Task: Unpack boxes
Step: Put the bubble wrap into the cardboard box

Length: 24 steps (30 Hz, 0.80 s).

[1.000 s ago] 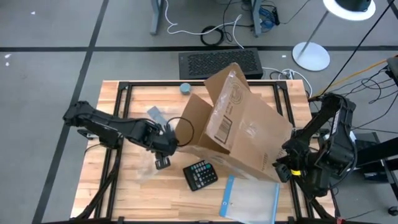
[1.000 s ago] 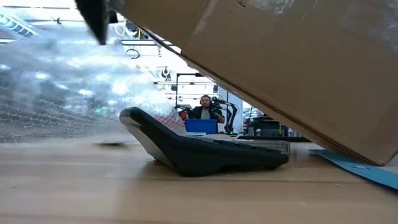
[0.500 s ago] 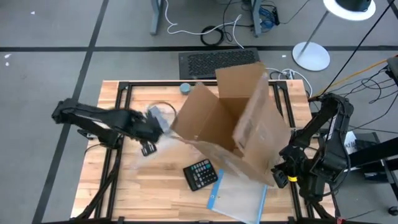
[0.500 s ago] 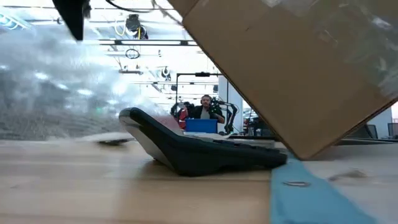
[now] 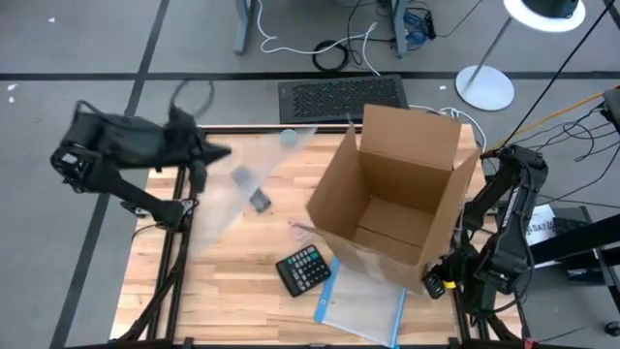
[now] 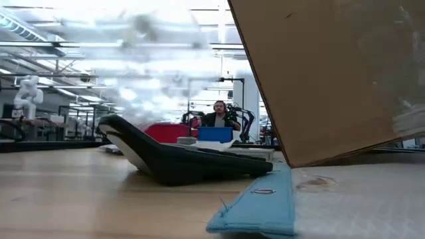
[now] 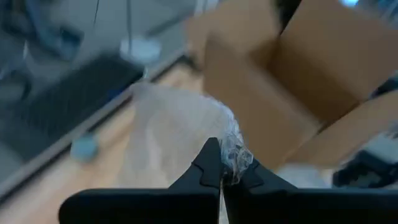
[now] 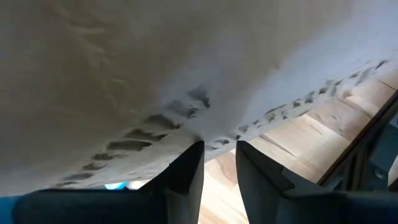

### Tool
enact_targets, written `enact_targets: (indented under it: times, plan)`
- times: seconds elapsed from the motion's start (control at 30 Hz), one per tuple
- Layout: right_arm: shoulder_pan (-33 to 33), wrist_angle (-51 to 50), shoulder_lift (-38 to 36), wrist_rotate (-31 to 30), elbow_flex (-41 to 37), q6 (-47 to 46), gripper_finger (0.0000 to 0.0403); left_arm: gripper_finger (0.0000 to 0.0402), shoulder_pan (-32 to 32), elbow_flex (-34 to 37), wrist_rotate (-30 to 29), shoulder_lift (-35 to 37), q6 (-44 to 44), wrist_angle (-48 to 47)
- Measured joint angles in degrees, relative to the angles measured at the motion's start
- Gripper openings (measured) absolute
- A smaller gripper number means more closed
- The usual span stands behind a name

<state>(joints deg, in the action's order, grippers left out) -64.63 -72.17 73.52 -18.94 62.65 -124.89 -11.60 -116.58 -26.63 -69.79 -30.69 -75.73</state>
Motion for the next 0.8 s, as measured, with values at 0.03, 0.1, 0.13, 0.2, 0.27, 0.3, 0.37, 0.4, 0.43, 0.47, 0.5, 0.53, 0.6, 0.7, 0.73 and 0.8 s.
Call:
enact_targets:
  times: [0.03,0.1,0.13,0.2,0.27,0.3,0.37,0.4,0.43,0.47,0.5,0.53,0.6,0.7,0.73,0.8]
  plan:
    - [0.02,-0.04,0.00,-0.02,-0.03,-0.01,0.0084,0.0000,0.00,-2.93,-0.02,-1.35,2.42,1.57]
    - [0.03,-0.25,-0.01,-0.15,-0.07,-0.02,0.0084,0.0000,0.00,-8.74,-0.02,-4.00,8.20,4.94]
    - [0.03,-0.37,-0.01,-0.17,-0.04,-0.03,0.0084,0.0000,0.00,-11.46,-0.07,-5.51,11.46,6.98]
    - [0.01,-0.40,-0.01,-0.15,-0.04,-0.03,0.0084,0.0000,0.00,-16.79,-0.31,-8.42,17.75,11.27]
    - [0.01,-0.38,-0.01,-0.15,-0.04,-0.03,0.0084,0.0000,0.00,-18.01,0.12,-10.33,24.21,20.56]
    - [0.01,-0.31,-0.01,-0.14,-0.04,-0.03,0.0084,0.0000,0.01,-16.89,1.34,-10.07,27.76,26.63]
    - [0.06,-0.18,-0.01,-0.19,-0.04,-0.05,0.0084,0.0000,0.02,-16.81,5.07,-11.30,33.48,36.19]
    - [0.05,-0.20,-0.01,-0.24,-0.04,-0.08,0.0084,0.0000,0.00,-17.32,6.93,-12.23,35.35,40.21]
    - [0.05,-0.27,-0.01,-0.27,-0.04,-0.19,0.0084,0.0000,0.00,-18.16,8.68,-13.17,37.22,44.02]
    - [0.05,-0.38,-0.01,-0.35,-0.04,-0.21,0.0084,0.0000,0.00,-18.44,10.82,-14.33,38.92,47.93]
    - [0.05,-0.36,-0.01,-0.35,-0.04,-0.21,0.0084,0.0000,0.00,-18.31,13.59,-15.18,40.32,52.29]
    - [0.03,-0.46,-0.01,-0.42,-0.04,-0.21,0.0084,0.0000,0.00,-18.33,16.18,-15.79,41.00,56.01]
    - [0.03,-0.60,-0.01,-0.49,-0.04,-0.21,0.0084,0.0000,0.01,-18.48,20.55,-18.34,40.73,61.96]
    - [0.06,-1.14,-0.01,-0.71,-0.04,-0.23,0.0084,0.0000,0.83,-18.48,25.27,-21.38,39.19,65.92]
    - [0.07,-1.08,-0.01,-0.84,-0.04,-0.23,0.0084,0.0000,1.27,-18.41,26.30,-22.43,38.52,66.91]
    - [0.07,-1.10,-0.01,-1.03,-0.04,-0.23,0.0084,0.0000,2.29,-18.33,28.58,-24.56,37.04,69.26]
